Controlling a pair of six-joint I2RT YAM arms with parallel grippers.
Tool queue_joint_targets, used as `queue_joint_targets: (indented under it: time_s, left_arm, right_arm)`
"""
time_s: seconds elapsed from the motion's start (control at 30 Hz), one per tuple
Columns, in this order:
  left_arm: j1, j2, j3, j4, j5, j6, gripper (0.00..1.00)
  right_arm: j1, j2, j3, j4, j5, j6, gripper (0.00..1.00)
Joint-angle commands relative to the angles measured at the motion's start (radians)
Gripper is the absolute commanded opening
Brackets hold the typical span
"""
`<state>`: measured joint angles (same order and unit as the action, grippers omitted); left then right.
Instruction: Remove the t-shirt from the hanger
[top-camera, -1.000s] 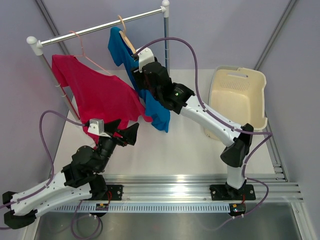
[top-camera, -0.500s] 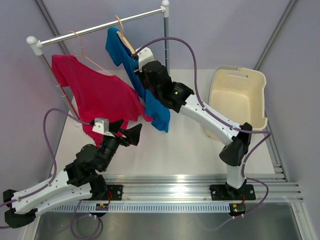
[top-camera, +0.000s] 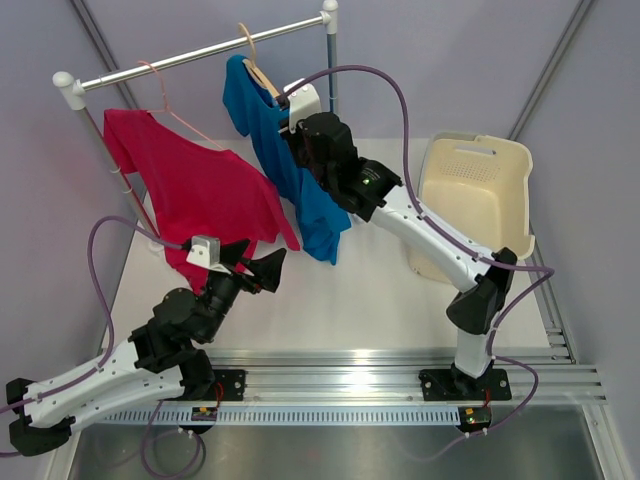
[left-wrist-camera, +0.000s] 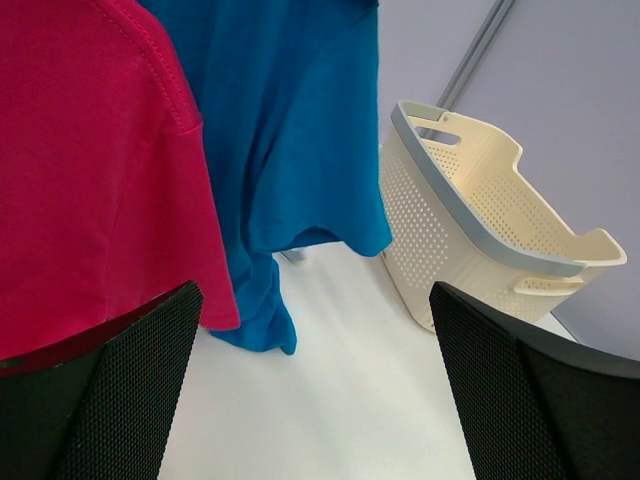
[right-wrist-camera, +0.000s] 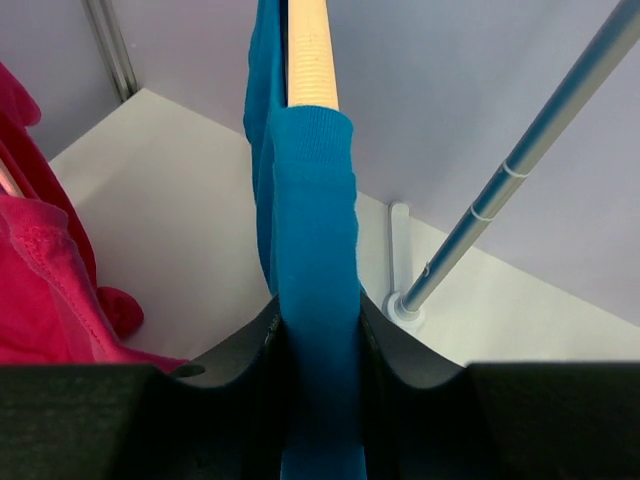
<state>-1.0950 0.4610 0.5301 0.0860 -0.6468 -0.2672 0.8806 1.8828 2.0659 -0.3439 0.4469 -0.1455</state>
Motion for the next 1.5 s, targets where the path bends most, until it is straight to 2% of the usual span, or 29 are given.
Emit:
queue_joint_targets:
  time_s: [0.0,0.33,0.6,0.73,1.03,1.3,1.47]
  left_arm:
    - [0.001,0.011,0.027,0.061,0.007,-0.018,0.99]
    - [0.000,0.062,0.047,0.051,0.016,-0.012,0.99]
    - [0.000,0.067,0.048,0.052,0.019,-0.013,0.99]
    - [0.000,0.067,0.050,0.054,0.024,-0.009,0.99]
    - [0.001,0.074,0.054,0.049,0.032,-0.003,0.99]
    - [0.001,0.097,0.065,0.043,0.033,-0.001,0.99]
    - [0.001,0.096,0.065,0.043,0.029,0.000,0.99]
  right_arm:
    - [-0.012,-0.112,-0.007,0.109,0.000,-0.043,0.00]
    - [-0.014,-0.143,-0.053,0.180,-0.007,-0.081,0.00]
    - [-0.025,-0.188,-0.141,0.308,-0.007,-0.092,0.00]
    - [-0.031,-0.234,-0.211,0.425,-0.036,-0.080,0.00]
    - [-0.046,-0.261,-0.291,0.548,-0.053,-0.100,0.00]
    - [-0.051,-0.246,-0.236,0.530,-0.066,-0.111,0.00]
    - [-0.052,-0.271,-0.262,0.559,-0.071,-0.118,0.00]
